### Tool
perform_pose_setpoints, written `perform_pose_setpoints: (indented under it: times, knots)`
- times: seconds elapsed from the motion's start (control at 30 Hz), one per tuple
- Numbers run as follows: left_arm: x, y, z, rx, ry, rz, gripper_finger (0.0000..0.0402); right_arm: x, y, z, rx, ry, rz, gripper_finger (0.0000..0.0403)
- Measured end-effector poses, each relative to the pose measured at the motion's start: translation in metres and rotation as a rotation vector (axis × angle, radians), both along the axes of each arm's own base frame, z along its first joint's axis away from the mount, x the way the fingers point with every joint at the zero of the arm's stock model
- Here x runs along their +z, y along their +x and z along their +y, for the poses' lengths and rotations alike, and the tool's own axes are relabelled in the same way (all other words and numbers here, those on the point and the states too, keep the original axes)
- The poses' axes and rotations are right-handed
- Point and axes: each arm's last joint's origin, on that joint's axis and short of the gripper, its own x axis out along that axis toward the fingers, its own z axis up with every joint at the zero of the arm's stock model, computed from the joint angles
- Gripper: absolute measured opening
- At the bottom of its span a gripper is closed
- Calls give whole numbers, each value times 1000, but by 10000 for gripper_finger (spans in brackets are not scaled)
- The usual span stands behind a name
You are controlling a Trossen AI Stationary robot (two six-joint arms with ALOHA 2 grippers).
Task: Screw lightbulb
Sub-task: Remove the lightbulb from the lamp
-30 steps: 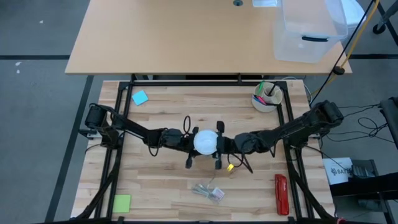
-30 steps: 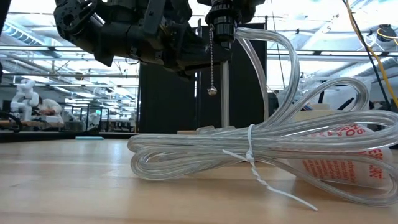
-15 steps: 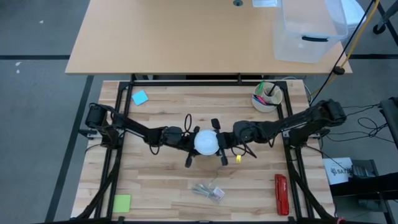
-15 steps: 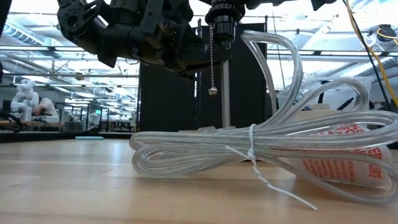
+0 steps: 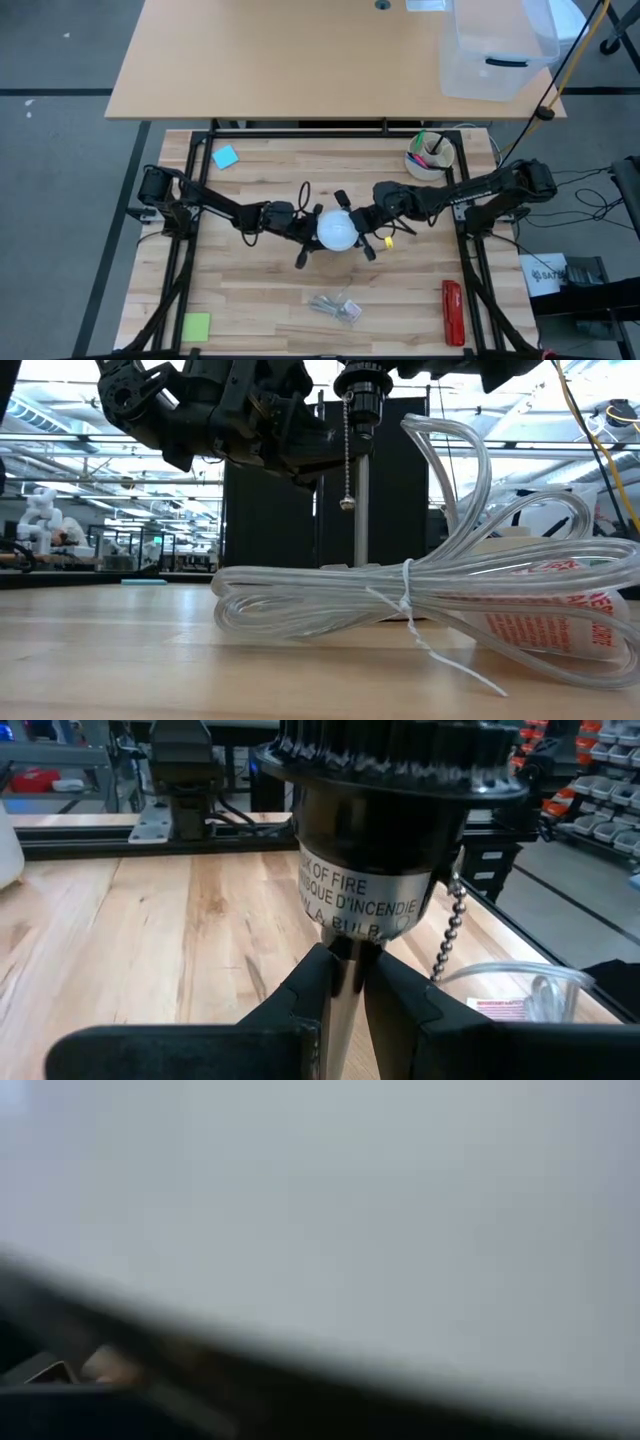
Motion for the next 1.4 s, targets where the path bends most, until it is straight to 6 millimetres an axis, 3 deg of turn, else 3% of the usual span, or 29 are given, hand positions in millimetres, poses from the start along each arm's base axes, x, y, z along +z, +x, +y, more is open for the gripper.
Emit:
perform_pose_setpoints:
  times: [0.47, 1.03, 1.4]
  knots:
    - [1, 0, 12, -68, 4, -12, 48, 2, -1, -4, 101, -19, -40, 142]
    - [-2, -1, 12, -89, 6, 6, 48, 7, -1, -3, 47, 87, -12, 255]
    - [-2, -1, 12, -75, 6, 8, 48, 2, -6, 14, -74, 77, 87, 262]
